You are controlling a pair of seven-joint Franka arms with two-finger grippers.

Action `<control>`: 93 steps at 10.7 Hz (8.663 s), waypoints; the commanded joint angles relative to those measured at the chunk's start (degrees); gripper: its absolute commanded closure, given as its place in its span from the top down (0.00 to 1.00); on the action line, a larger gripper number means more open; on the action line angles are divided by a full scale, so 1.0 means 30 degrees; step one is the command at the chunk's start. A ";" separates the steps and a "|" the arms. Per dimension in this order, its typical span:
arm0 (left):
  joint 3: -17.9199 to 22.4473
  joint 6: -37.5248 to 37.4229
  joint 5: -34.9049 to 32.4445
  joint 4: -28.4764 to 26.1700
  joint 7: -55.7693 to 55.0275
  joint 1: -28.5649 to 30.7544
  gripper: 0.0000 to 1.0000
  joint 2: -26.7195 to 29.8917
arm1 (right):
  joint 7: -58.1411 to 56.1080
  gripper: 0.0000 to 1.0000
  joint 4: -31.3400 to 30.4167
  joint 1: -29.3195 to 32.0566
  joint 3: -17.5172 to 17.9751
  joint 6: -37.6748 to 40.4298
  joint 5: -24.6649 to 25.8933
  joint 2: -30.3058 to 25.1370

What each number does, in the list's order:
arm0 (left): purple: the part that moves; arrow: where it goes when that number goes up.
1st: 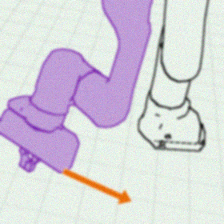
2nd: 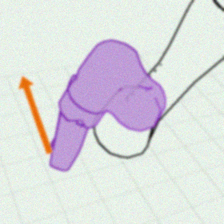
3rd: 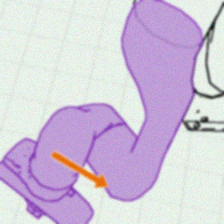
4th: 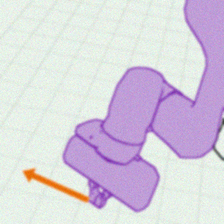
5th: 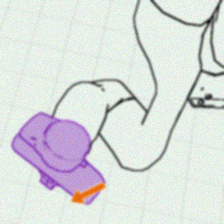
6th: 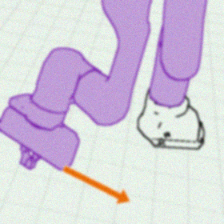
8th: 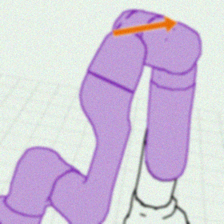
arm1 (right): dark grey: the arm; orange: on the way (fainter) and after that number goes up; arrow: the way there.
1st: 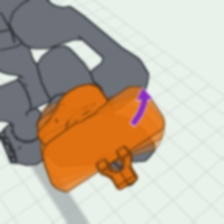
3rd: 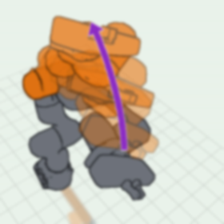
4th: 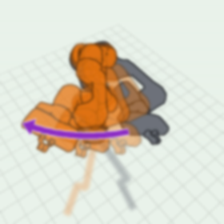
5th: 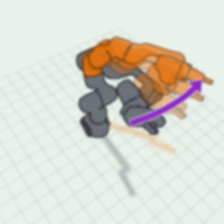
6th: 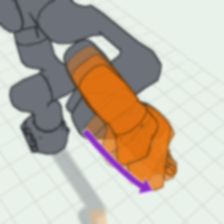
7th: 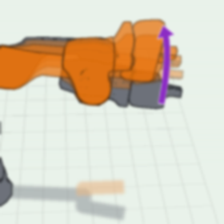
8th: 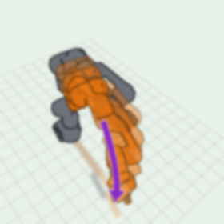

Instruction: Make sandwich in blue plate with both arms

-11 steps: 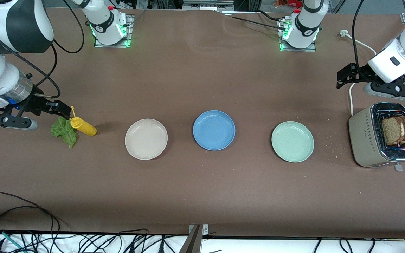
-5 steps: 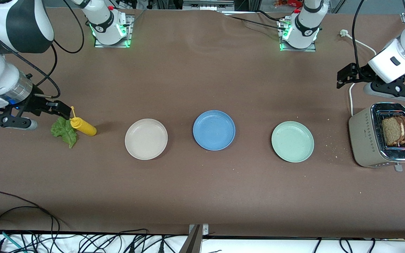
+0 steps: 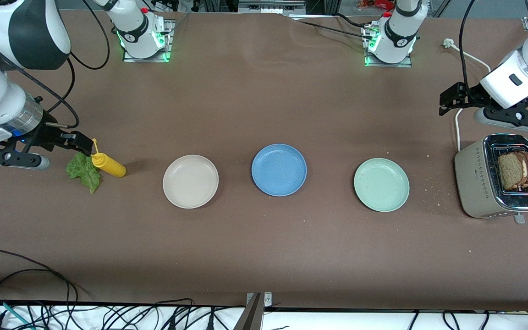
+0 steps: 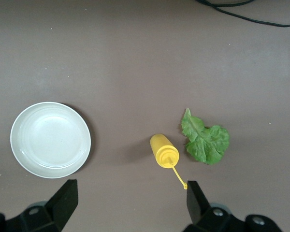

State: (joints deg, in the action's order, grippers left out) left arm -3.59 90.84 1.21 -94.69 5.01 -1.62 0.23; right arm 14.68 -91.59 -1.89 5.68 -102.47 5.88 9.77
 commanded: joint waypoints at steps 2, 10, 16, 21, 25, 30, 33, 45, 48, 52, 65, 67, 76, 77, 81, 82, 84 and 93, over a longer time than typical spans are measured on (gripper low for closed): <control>0.0112 -0.0367 0.0212 0.0568 0.0292 0.0014 1.00 -0.0251 | -0.0295 1.00 -0.0640 0.0102 0.0040 -0.0295 -0.0348 -0.0474; 0.0317 -0.0017 0.0125 0.0829 0.0556 0.2325 1.00 -0.1859 | -0.0295 1.00 -0.0991 0.0102 0.0040 -0.0266 -0.0290 -0.0590; 0.0288 0.3379 -0.1692 0.1330 0.4682 0.6131 1.00 -0.5254 | -0.0295 1.00 -0.1168 0.0073 0.0040 -0.0792 -0.0290 -0.0387; 0.0288 0.5256 -0.1692 0.1154 0.5243 0.7191 1.00 -0.7251 | -0.0207 1.00 -0.1080 -0.0073 0.0156 -0.0822 -0.0378 -0.0065; 0.0288 0.5989 -0.1692 0.1183 0.5507 0.7776 1.00 -0.8041 | -0.0295 1.00 -0.1080 -0.0541 0.0215 -0.0939 -0.0378 0.0403; 0.0288 0.5990 -0.1547 0.0921 0.5507 0.8040 1.00 -0.8249 | -0.0324 1.00 -0.0962 -0.0660 0.0186 -0.1115 -0.0524 0.0405; 0.0259 0.5406 -0.1516 0.0714 0.6437 0.8159 0.33 -0.8337 | -0.0353 1.00 -0.1021 -0.0660 0.0186 -0.0968 -0.0524 0.0376; -0.0180 0.0552 -0.1722 0.4693 0.6709 0.6904 0.00 -0.7343 | -0.1145 1.00 -0.1050 -0.0747 0.0186 -0.1174 -0.0524 0.0434; -0.0936 -0.2292 -0.1459 0.5108 0.6534 0.4474 0.00 -0.6112 | -0.1174 1.00 -0.1021 -0.0747 0.0186 -0.1174 -0.0495 0.0434; -0.5386 -0.2857 -0.0180 0.4992 0.4112 0.3826 0.00 -0.6431 | -0.1261 1.00 -0.0992 -0.0718 0.0128 -0.1028 -0.0437 0.0434; -0.5659 0.7892 1.3366 0.4845 0.6114 -0.1861 0.00 -1.6478 | -1.2856 1.00 -0.1226 0.1270 -0.4003 -0.2724 -0.0289 0.4091; -0.5630 0.8332 1.3366 0.4758 0.6473 -0.1861 0.09 -1.6891 | -1.3098 1.00 -0.1925 0.1595 -0.3974 -0.2872 -0.0523 0.4768; -0.5309 0.7661 0.7602 0.4728 0.5599 -0.0866 1.00 -1.5987 | -1.4708 1.00 -0.2457 0.2387 -0.3915 -0.3723 -0.0612 0.8021; -0.5250 0.7138 0.6580 0.4728 0.4986 -0.0749 1.00 -1.5346 | -1.4767 1.00 -0.2457 0.2358 -0.3915 -0.3694 -0.0612 0.8341; -0.5249 0.3598 0.0518 0.4728 0.0949 -0.0542 1.00 -1.1395 | -1.4797 1.00 -0.2428 0.2445 -0.3915 -0.4802 -0.0612 0.9192; -0.5278 0.2660 -0.0771 0.4728 -0.0136 -0.0572 1.00 -1.0224 | -1.4797 1.00 -0.2427 0.2533 -0.3915 -0.5387 -0.0612 0.9426; -0.5250 0.0699 -0.2359 0.4786 -0.1315 -0.0543 1.00 -0.7939 | -1.4768 1.00 -0.2456 0.2651 -0.3915 -0.5598 -0.0612 0.9516; -0.2352 -0.1130 -0.0931 0.0723 -0.1289 0.0748 1.00 0.0269 | -1.4767 0.00 -0.2135 0.2886 -0.3886 -0.5453 -0.0817 0.9401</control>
State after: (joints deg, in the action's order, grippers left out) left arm -13.35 86.33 -3.56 -84.17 1.22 1.21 -6.29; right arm -28.19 -98.65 6.04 -6.55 -118.93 4.53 38.42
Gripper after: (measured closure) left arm 0.000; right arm 0.855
